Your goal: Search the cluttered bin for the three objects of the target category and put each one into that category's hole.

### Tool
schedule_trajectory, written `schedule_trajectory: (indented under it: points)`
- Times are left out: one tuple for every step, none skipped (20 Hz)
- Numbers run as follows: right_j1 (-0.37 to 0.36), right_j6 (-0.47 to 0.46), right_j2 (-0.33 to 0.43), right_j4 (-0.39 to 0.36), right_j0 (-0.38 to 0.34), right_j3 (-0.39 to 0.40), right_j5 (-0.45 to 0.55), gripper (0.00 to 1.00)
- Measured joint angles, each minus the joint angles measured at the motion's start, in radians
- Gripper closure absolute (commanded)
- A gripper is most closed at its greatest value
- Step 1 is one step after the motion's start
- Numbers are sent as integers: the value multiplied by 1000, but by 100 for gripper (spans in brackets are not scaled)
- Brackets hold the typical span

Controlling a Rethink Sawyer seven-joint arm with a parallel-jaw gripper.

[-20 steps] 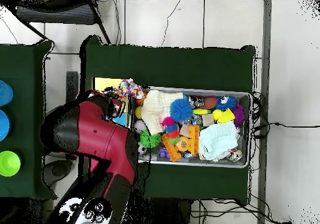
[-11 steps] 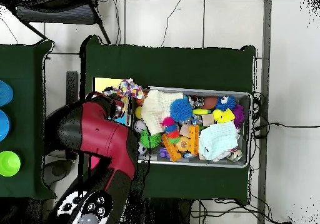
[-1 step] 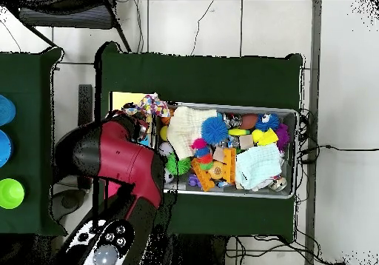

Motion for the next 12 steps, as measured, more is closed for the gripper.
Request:
schedule_trajectory:
  points:
    - [2,0,0,0,0,0,-3,100]
    - [7,0,1,0,-1,0,-13,100]
    - [8,0,1,0,-1,0,-16,100]
    - [9,0,2,0,-1,0,-20,100]
    - [11,0,3,0,-2,0,-25,100]
    - [11,0,5,0,-2,0,-30,100]
    - [11,0,8,0,-4,0,-35,100]
    - [11,0,13,1,-7,0,-41,100]
    - [10,0,18,3,-10,0,-45,100]
    - [9,0,24,6,-13,0,-49,100]
    - [6,0,39,12,-22,1,-58,100]
    - [4,0,48,16,-27,1,-63,100]
